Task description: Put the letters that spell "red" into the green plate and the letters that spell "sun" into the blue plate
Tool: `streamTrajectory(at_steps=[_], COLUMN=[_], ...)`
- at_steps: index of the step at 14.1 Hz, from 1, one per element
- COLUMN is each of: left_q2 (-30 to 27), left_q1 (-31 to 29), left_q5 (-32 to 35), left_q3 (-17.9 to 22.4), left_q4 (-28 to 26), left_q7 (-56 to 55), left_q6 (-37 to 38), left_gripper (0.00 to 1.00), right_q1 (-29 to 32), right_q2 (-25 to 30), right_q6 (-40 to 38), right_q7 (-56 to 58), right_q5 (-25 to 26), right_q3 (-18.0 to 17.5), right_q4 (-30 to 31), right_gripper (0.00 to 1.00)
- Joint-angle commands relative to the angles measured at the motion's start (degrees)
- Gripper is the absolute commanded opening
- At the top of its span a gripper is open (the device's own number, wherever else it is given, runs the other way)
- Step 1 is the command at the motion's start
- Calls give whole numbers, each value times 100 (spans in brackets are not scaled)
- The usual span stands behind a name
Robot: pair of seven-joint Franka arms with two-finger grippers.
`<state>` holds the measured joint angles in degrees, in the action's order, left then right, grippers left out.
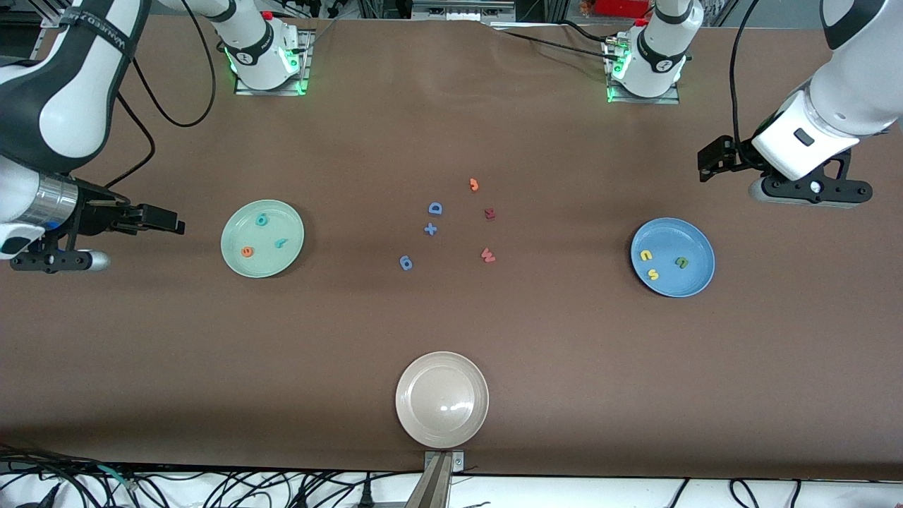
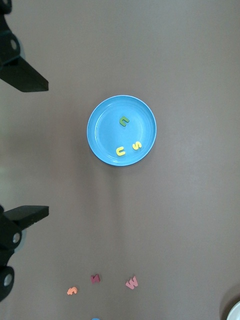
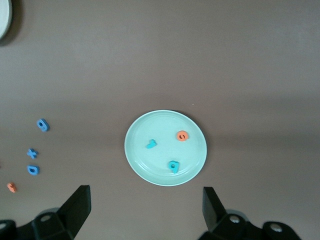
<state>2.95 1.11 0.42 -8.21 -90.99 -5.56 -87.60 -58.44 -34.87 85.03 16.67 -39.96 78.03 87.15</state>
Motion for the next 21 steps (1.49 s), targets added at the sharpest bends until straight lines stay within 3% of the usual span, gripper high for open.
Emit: streamTrajectory(at_steps=[1, 5, 8, 10, 15, 18, 21], left_q2=[109, 109, 109, 100, 109, 100, 100], left_q1=[12, 21, 21, 21, 29, 21, 21], left_q5=[-139, -130, -139, -139, -139, -139, -139], left_q3=[30, 30, 30, 30, 30, 21, 21], left_q4=[213, 213, 213, 213, 213, 204, 213], left_q7=[-33, -33, -33, -33, -33, -33, -33], left_q6=[129, 129, 129, 129, 129, 129, 129], left_gripper=[100, 100, 100, 100, 100, 100, 100], right_q1=[-317, -221, 225, 691, 1535, 2518, 3354], right_q2=[-11, -11, -2, 137, 752, 1280, 1422], right_q6=[-135, -478, -714, -838, -602, -373, -338], right_q7=[-533, -909, -1218, -1446, -1517, -1770, -1930], right_q5=[-82, -346, -48, 267, 1199, 2218, 2650], right_q3=[378, 468, -75, -751, -2210, -3843, -4909], right_q4=[-58, -364, -1013, -1410, -1429, -1385, -1376], right_gripper=[99, 99, 99, 99, 99, 99, 99])
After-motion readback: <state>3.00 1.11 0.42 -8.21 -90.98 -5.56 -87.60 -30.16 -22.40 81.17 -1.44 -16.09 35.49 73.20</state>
